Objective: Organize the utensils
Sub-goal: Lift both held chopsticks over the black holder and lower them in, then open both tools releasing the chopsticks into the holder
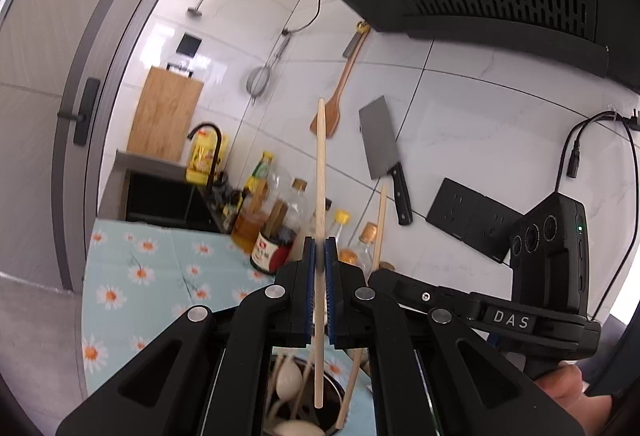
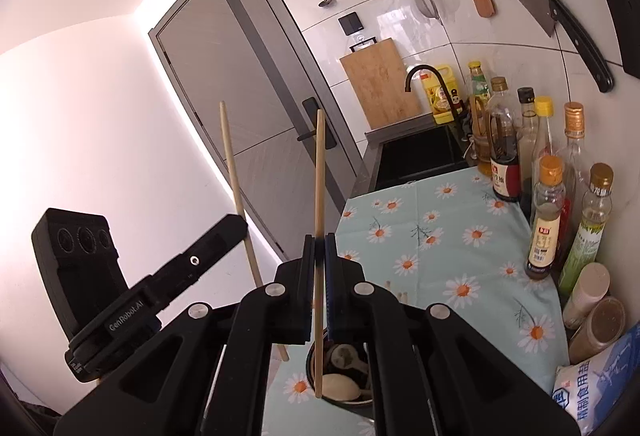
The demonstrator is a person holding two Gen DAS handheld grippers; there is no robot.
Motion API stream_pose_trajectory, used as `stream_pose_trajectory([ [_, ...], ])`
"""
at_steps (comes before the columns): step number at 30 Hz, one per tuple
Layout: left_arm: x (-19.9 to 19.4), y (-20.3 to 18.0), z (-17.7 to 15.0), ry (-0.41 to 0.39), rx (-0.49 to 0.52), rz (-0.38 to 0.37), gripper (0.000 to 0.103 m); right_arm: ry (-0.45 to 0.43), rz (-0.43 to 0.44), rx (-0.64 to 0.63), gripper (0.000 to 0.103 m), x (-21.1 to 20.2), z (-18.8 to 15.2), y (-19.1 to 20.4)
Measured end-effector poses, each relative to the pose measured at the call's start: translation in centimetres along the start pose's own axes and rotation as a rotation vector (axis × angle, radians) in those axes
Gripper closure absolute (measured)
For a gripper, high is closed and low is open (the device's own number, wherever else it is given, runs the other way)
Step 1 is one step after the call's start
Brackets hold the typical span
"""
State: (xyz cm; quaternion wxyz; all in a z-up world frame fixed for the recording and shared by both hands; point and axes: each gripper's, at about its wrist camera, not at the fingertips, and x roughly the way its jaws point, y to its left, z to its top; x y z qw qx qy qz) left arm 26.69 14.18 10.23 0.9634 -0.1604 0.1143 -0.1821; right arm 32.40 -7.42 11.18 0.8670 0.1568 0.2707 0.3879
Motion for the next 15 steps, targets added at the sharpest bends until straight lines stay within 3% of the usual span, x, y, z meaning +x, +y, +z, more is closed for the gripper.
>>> stream_pose_trajectory([
  [5, 1.0, 0.5, -0.5, -0.011, 0.016, -0.003, 0.099, -0.021, -0.013, -0.017, 0.097, 0.6, 0.1, -0.6],
  [15, 3.1, 3.0, -4.5, 0.041, -0.008, 0.015, 0.099, -0.003, -0.050, -0.009, 0.097, 2.4, -2.0, -2.7],
])
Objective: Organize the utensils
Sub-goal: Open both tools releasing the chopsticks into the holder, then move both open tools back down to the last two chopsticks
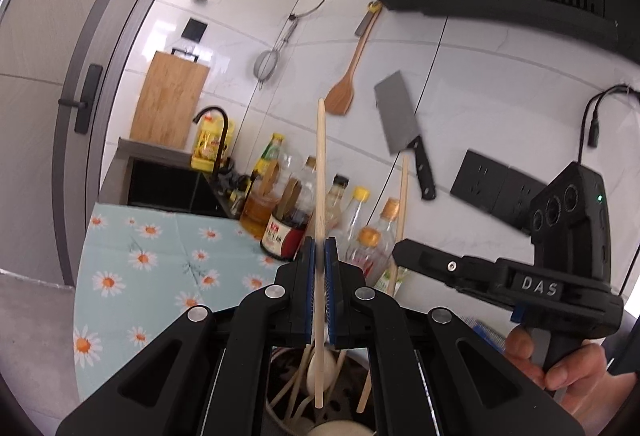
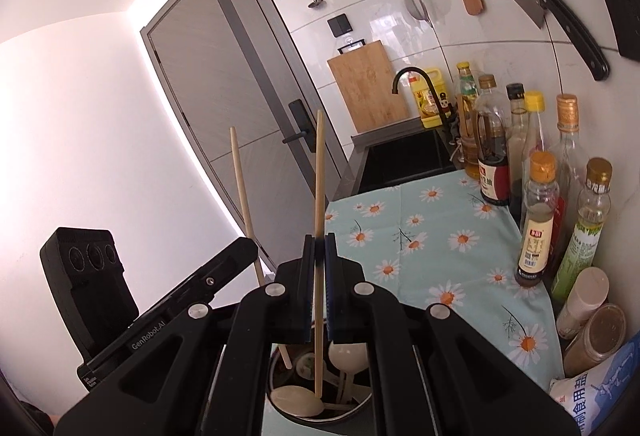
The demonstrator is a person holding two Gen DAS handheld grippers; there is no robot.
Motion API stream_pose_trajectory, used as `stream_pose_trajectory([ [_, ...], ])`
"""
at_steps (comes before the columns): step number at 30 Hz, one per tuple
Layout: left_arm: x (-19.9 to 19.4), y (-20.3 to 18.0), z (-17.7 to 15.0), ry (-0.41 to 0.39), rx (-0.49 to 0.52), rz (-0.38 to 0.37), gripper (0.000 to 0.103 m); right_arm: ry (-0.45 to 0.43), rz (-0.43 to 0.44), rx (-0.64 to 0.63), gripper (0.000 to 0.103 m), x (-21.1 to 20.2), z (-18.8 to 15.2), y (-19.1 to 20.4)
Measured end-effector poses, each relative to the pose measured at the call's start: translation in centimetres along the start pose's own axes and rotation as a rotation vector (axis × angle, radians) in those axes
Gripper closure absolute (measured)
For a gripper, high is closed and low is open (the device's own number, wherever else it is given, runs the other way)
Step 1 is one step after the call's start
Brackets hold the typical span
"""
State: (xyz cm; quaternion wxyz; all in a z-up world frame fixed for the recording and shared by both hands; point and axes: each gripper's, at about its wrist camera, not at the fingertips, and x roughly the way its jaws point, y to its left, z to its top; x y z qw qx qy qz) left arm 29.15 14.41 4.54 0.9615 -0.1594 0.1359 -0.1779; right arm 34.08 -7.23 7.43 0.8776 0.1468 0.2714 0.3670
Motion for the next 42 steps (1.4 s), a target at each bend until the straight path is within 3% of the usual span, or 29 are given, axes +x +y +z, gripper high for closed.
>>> stream_pose_trajectory([
  [10, 0.4, 0.9, -2.8, 0.048, 0.002, 0.024, 0.099, 0.026, -0.029, 0.001, 0.096, 0.7, -2.0, -0.4],
  [13, 0.1, 0.7, -3.1, 0.060, -0.001, 0.026, 0.097, 0.028, -0.028, 0.014, 0.086, 0.5, -2.3, -0.3],
  [16, -0.5, 0.7, -3.3, 0.068, -0.008, 0.027, 0.075, 0.022, -0.028, 0.022, 0.086, 0.0, -2.3, -0.1],
  [25, -2.8, -0.2, -2.9, 0.055, -0.006, 0.031, 0.075, -0.003, -0.015, 0.012, 0.085, -2.4, -2.1, 1.3],
  [29, -4.2, -1.0, -2.5, 0.052, -0.002, 0.025, 0.075, -0.007, -0.006, 0.013, 0.081, -3.7, -2.4, 2.1],
  [32, -5.3, -1.6, -2.3, 0.056, 0.000, 0.020, 0.068, 0.012, 0.008, 0.028, 0.080, -4.5, -2.9, 2.5],
  [42, -8.8, -3.4, -3.3, 0.118, -0.001, 0.019, 0.067, 0.125, 0.025, 0.117, 0.074, -5.8, -6.0, 2.5],
])
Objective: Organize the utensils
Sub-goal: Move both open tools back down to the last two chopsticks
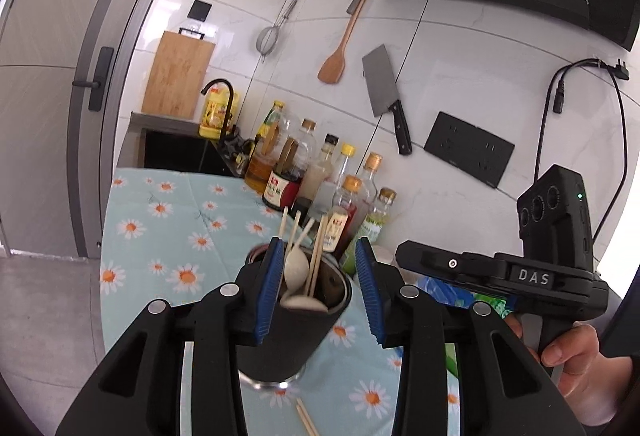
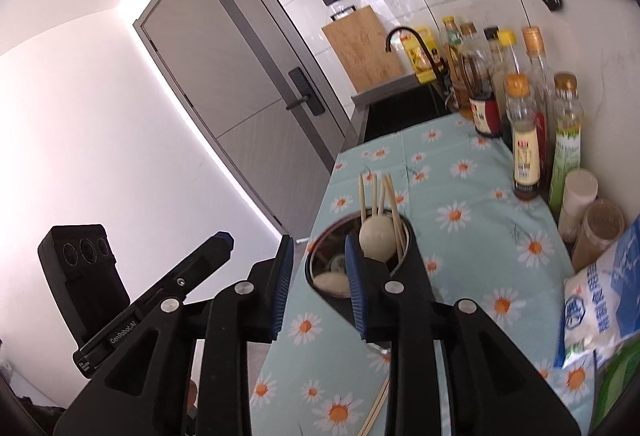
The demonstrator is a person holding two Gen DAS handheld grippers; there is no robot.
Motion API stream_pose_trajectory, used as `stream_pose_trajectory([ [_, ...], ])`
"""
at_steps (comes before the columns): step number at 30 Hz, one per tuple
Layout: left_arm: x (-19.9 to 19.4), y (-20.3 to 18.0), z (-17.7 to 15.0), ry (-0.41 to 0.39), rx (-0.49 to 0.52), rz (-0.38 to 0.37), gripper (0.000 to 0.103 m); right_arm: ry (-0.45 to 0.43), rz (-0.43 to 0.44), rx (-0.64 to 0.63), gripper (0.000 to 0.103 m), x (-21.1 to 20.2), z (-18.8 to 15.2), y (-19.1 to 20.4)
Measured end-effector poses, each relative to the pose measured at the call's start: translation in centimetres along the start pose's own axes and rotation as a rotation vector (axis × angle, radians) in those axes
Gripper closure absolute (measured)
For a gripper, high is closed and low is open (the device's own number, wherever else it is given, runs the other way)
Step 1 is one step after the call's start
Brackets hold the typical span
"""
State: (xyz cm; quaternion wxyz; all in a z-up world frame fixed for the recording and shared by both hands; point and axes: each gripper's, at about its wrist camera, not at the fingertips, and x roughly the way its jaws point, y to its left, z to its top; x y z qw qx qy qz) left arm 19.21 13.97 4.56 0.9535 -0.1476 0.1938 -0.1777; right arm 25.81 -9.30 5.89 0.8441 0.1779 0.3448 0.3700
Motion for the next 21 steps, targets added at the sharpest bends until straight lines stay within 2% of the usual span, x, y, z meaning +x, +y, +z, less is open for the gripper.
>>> stream_pose_trajectory([
  [5, -0.5, 0.0, -1.5, 0.064, -0.017, 0.005, 0.067, 0.073, -0.020, 0.026, 0.073, 0.2, -2.1, -0.4],
  [9, -0.7, 0.2, -3.3, 0.119, -0.028, 0.017, 0.067, 0.116, -0.034, 0.044, 0.069, 0.3, -3.6, -0.9],
  [11, -0.7, 0.3, -4.1, 0.138, -0.036, 0.022, 0.062, 0.143, -0.043, 0.063, 0.068, 0.6, -4.4, -1.3],
  [13, -0.7, 0.5, -5.0, 0.163, -0.049, 0.028, 0.062, 0.170, -0.044, 0.090, 0.067, 0.9, -5.2, -1.7],
  [21, -0.8, 1.5, -9.3, 0.288, -0.103, 0.056, 0.062, 0.363, -0.056, 0.188, 0.066, 3.5, -8.5, -2.8],
])
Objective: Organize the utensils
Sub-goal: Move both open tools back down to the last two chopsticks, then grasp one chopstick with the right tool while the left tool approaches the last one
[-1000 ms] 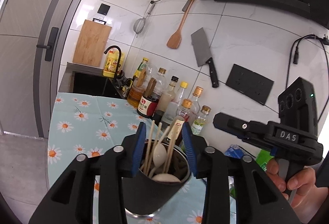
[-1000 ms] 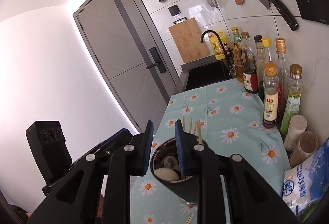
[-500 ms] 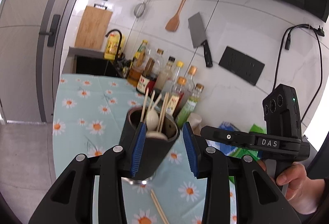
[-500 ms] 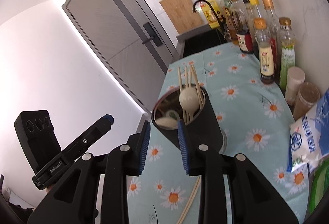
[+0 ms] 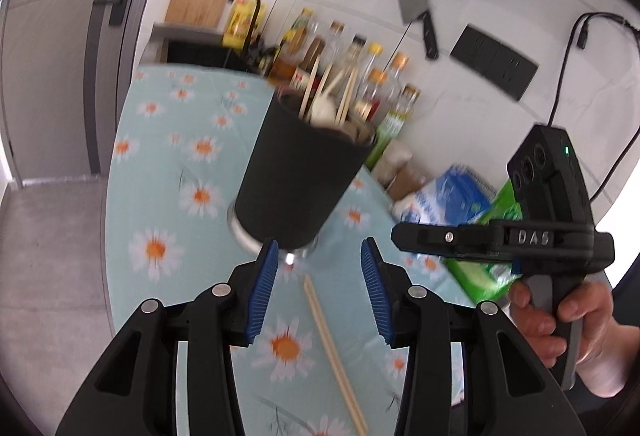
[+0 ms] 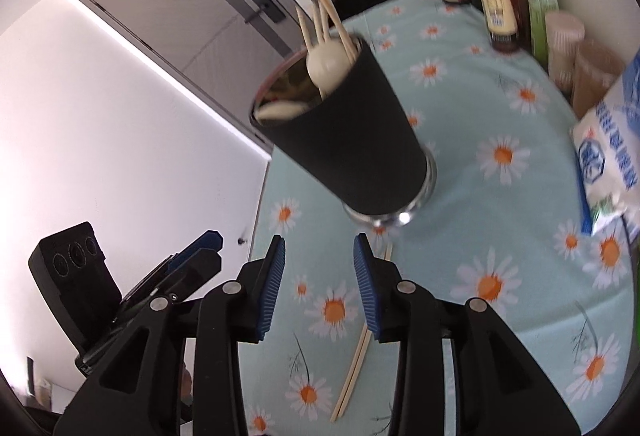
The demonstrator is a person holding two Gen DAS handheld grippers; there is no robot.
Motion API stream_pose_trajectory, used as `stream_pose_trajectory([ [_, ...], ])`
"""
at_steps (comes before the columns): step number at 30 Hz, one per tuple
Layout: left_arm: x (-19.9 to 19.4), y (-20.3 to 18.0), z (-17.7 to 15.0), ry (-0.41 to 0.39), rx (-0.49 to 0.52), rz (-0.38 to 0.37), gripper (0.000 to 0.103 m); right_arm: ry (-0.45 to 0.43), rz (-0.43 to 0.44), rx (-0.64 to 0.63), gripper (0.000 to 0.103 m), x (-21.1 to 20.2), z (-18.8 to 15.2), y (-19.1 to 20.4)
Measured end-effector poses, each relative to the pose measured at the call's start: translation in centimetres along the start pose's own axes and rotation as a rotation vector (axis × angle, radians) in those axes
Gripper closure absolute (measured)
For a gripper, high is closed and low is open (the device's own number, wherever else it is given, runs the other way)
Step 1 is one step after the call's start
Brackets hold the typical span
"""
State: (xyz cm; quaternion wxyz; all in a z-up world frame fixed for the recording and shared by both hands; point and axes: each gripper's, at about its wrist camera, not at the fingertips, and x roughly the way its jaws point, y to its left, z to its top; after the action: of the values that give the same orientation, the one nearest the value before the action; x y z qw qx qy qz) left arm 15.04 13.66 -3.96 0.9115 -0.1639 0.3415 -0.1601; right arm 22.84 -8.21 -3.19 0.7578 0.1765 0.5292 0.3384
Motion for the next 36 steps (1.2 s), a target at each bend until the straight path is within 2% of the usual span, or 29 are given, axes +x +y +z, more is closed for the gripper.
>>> stream_pose_trajectory([
  [10, 0.8, 1.0, -3.4, 0.095, -0.029, 0.021, 0.062, 0.248, -0.013, 0.152, 0.066, 4.2, -2.0, -1.7],
  [17, 1.3, 1.4, -5.7, 0.153, -0.049, 0.035, 0.062, 0.353, -0.117, 0.185, 0.067, 6.9, -2.9, -2.7],
  [20, 1.5, 1.7, -6.6, 0.177, -0.065, 0.042, 0.062, 0.408, -0.167, 0.204, 0.074, 8.2, -3.3, -3.1],
  [24, 1.4, 2.1, -7.3, 0.188, -0.078, 0.039, 0.062, 0.442, -0.230, 0.207, 0.083, 9.4, -3.3, -3.1],
  [36, 1.3, 2.9, -7.8, 0.190, -0.095, 0.006, 0.062, 0.478, -0.394, 0.099, 0.092, 12.2, -2.8, -0.4],
])
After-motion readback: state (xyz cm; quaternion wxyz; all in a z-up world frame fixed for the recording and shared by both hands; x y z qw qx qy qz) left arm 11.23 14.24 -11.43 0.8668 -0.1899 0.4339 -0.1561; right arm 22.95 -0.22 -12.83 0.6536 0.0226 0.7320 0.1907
